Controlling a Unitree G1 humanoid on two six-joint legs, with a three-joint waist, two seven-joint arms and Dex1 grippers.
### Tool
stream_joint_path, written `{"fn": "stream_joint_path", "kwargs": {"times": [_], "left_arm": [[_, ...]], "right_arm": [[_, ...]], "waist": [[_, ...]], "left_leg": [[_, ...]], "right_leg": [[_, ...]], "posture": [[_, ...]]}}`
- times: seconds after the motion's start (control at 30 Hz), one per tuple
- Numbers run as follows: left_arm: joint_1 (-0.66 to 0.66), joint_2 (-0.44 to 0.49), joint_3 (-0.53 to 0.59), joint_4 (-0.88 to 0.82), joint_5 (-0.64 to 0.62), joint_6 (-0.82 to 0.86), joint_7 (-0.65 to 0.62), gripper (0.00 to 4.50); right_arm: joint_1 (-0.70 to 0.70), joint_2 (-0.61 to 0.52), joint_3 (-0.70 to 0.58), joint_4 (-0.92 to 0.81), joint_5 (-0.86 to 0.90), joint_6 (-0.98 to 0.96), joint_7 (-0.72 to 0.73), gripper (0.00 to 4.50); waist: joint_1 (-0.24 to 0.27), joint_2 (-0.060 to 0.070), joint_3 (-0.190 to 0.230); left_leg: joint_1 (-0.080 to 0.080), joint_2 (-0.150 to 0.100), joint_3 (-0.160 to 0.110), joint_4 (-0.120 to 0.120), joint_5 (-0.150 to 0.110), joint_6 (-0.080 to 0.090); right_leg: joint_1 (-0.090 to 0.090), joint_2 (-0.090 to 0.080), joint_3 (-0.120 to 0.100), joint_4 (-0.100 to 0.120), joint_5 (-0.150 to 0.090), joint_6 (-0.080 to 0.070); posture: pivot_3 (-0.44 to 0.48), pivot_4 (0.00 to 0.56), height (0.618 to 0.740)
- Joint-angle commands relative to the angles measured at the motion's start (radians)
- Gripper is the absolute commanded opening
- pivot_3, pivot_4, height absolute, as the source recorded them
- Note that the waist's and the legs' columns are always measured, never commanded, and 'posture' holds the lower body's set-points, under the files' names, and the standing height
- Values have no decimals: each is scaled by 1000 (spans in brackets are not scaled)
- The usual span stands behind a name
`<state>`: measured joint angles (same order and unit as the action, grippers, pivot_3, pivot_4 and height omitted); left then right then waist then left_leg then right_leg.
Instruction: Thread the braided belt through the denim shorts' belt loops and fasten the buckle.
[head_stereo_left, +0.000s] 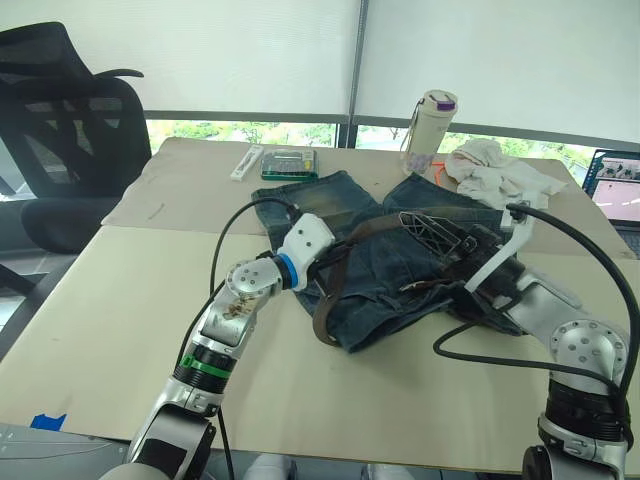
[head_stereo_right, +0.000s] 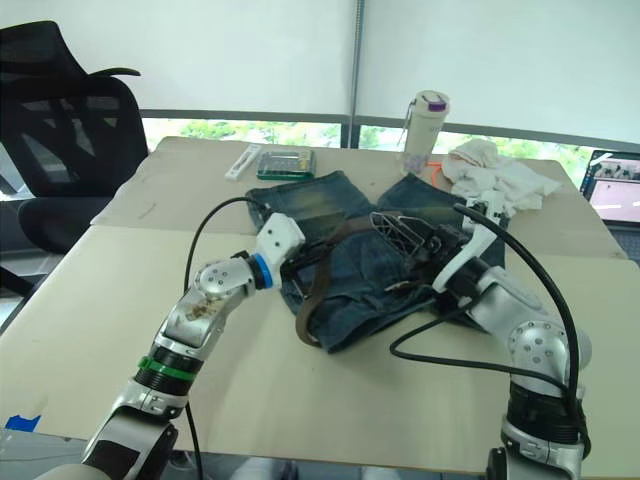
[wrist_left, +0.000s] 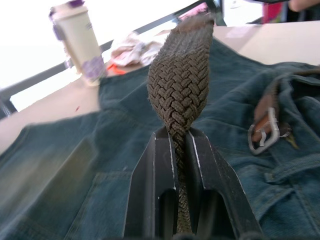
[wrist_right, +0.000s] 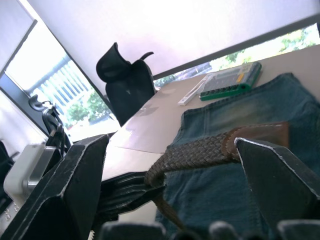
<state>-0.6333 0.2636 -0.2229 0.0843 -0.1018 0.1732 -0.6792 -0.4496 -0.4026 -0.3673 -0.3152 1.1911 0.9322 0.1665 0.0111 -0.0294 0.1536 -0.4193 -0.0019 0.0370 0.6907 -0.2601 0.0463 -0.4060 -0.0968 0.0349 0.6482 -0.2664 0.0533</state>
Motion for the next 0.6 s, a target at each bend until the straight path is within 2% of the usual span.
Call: {"fn": "stream_joint_path", "kwargs": {"times": [0.03, 0.13, 0.23, 0.3, 0.4, 0.6], "left_arm": [[5, -14, 4, -27, -18, -14, -14, 59], [6, -17, 24, -44, -56, 25, -38, 59], [8, -27, 67, -90, -181, 156, -86, 59], [5, -26, 81, -106, -228, 216, -105, 59], [6, 3, 69, -124, -249, 262, -147, 59], [3, 28, 48, -114, -218, 244, -164, 59]], "right_arm": [[4, -44, -13, -59, -27, -48, 27, 4500], [53, -125, -2, -93, -162, -176, 187, 4500], [129, -282, 96, -63, -445, -412, 415, 4500], [156, -345, 152, -12, -584, -550, 510, 4500], [136, -402, 233, 69, -775, -739, 581, 4500], [4, -400, 325, 224, -1059, -1043, 552, 4500]], "waist": [[0, 0, 0], [2, 0, 0], [-1, 0, 0], [-4, 0, 0], [-12, 0, 0], [-22, 0, 0]], "left_leg": [[0, 0, 0, 0, 0, 0], [-2, 0, 0, 2, 0, 1], [-3, 0, 0, 4, -1, 2], [-2, 0, 0, 5, -1, 3], [-1, 0, 0, 5, -1, 2], [0, 0, 0, 4, 0, 0]], "right_leg": [[0, 0, 0, 0, 0, 0], [0, 1, -2, 0, 0, 0], [0, 2, -3, 0, 0, 1], [1, 2, -3, -1, 0, 2], [1, 4, -2, -1, 0, 2], [1, 5, 0, 0, 0, 2]], "posture": [[0, 150, 740], [0, 150, 740], [0, 150, 740], [0, 150, 740], [0, 150, 740], [0, 150, 740]]}}
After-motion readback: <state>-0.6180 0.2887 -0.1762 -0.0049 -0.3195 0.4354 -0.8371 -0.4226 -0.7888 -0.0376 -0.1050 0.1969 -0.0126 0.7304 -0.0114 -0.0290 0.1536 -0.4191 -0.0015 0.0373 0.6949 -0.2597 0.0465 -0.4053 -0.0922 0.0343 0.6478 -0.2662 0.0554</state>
